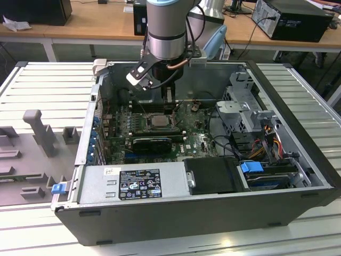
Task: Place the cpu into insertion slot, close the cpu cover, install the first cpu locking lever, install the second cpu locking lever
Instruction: 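Close the cpu cover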
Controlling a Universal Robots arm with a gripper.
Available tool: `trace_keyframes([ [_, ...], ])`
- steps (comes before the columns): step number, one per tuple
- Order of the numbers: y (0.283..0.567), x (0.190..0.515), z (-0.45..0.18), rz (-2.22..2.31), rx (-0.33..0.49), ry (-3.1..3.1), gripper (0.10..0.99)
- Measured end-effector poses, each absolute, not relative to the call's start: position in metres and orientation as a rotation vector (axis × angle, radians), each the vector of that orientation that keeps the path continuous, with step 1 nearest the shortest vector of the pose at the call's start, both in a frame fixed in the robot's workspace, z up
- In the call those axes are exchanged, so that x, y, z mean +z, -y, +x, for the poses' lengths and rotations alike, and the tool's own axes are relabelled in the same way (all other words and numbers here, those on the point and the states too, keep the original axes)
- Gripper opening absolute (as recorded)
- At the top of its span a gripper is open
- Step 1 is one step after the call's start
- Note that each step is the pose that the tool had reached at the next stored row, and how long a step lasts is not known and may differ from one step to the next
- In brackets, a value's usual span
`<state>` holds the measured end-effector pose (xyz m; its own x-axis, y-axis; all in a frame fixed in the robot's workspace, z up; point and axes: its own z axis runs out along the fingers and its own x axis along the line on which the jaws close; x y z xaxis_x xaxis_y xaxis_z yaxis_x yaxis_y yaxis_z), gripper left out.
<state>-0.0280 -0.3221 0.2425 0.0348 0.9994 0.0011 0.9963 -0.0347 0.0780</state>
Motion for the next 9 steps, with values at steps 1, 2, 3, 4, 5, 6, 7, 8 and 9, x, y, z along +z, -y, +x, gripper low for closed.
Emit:
trace_keyframes([
  [1,0.322,0.2434,-0.028,2.219,0.085,-2.143,0.106],
  [2,0.322,0.2442,-0.028,2.219,0.085,-2.143,0.106],
  [3,0.3221,0.2453,-0.028,2.219,0.085,-2.143,0.106],
  [4,0.3221,0.246,-0.028,2.219,0.085,-2.143,0.106],
  [5,0.3221,0.2466,-0.028,2.219,0.085,-2.143,0.106],
  [6,0.3221,0.2478,-0.028,2.219,0.085,-2.143,0.106],
  [7,0.3221,0.2492,-0.028,2.219,0.085,-2.143,0.106],
  [8,0.3221,0.2503,-0.028,2.219,0.085,-2.143,0.106],
  [9,0.3221,0.251,-0.028,2.219,0.085,-2.143,0.106],
])
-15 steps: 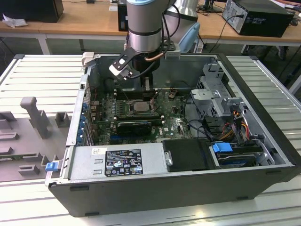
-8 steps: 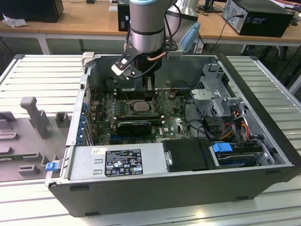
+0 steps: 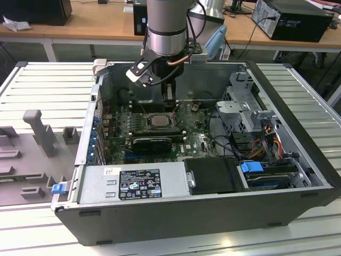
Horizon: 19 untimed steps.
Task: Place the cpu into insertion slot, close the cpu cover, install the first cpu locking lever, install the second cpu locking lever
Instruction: 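Close the cpu cover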
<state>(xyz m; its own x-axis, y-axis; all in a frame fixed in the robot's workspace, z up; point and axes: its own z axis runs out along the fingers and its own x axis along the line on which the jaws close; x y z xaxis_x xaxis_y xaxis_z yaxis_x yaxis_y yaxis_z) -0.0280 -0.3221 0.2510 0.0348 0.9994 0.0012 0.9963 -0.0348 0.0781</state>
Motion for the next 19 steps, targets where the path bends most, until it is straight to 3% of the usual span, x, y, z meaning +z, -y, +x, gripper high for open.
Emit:
trace_keyframes([
  [19,0.322,0.267,-0.028,2.22,0.085,-2.143,0.106],
])
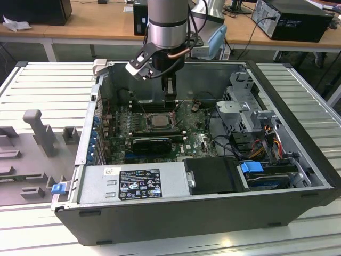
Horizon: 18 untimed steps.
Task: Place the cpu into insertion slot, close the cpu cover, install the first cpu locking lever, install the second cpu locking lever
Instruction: 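Close the cpu cover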
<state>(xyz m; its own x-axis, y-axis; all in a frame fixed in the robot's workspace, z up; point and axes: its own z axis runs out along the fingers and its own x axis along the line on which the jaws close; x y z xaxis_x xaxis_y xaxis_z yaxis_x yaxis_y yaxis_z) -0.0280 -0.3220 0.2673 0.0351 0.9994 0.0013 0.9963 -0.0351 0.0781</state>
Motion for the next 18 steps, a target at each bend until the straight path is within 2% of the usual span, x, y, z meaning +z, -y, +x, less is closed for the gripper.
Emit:
trace_keyframes([
  [18,0.3235,0.2668,-0.0201,2.22,0.085,-2.143,0.106],
])
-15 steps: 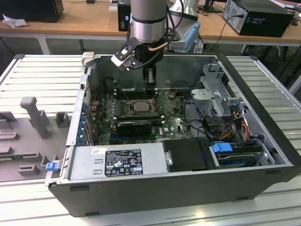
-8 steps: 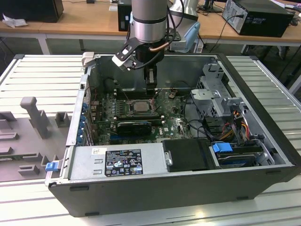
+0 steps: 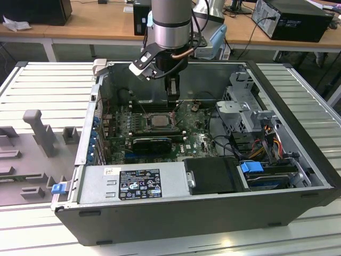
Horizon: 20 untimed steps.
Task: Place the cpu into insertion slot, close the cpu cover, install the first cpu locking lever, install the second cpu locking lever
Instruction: 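Close the cpu cover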
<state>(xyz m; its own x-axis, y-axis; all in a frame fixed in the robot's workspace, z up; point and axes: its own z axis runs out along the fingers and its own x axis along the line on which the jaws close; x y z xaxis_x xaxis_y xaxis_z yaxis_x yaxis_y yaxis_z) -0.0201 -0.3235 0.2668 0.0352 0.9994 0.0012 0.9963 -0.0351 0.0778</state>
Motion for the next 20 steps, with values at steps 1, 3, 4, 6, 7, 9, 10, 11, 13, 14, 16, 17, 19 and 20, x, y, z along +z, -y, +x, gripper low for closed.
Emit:
trace_keyframes([
  [1,0.324,0.267,-0.02,2.22,0.085,-2.143,0.106],
  [3,0.324,0.268,-0.02,2.22,0.085,-2.143,0.106],
  [4,0.324,0.27,-0.02,2.22,0.085,-2.143,0.106],
  [6,0.324,0.276,-0.019,2.22,0.084,-2.143,0.106],
  [7,0.324,0.276,-0.017,2.221,0.085,-2.144,0.106],
  [9,0.324,0.276,-0.007,2.222,0.082,-2.145,0.106],
  [10,0.324,0.276,-0.005,2.222,0.081,-2.145,0.106],
  [11,0.324,0.277,-0.005,2.222,0.081,-2.146,0.106],
  [13,0.324,0.28,-0.004,2.223,0.08,-2.146,0.106],
  [14,0.324,0.281,-0.003,2.224,0.079,-2.147,0.106],
  [16,0.324,0.281,0.002,2.228,0.078,-2.151,0.106],
  [17,0.325,0.281,0.003,2.229,0.078,-2.151,0.106],
  [19,0.325,0.281,0.005,2.229,0.078,-2.151,0.106],
  [20,0.325,0.281,0.006,2.229,0.078,-2.151,0.106],
])
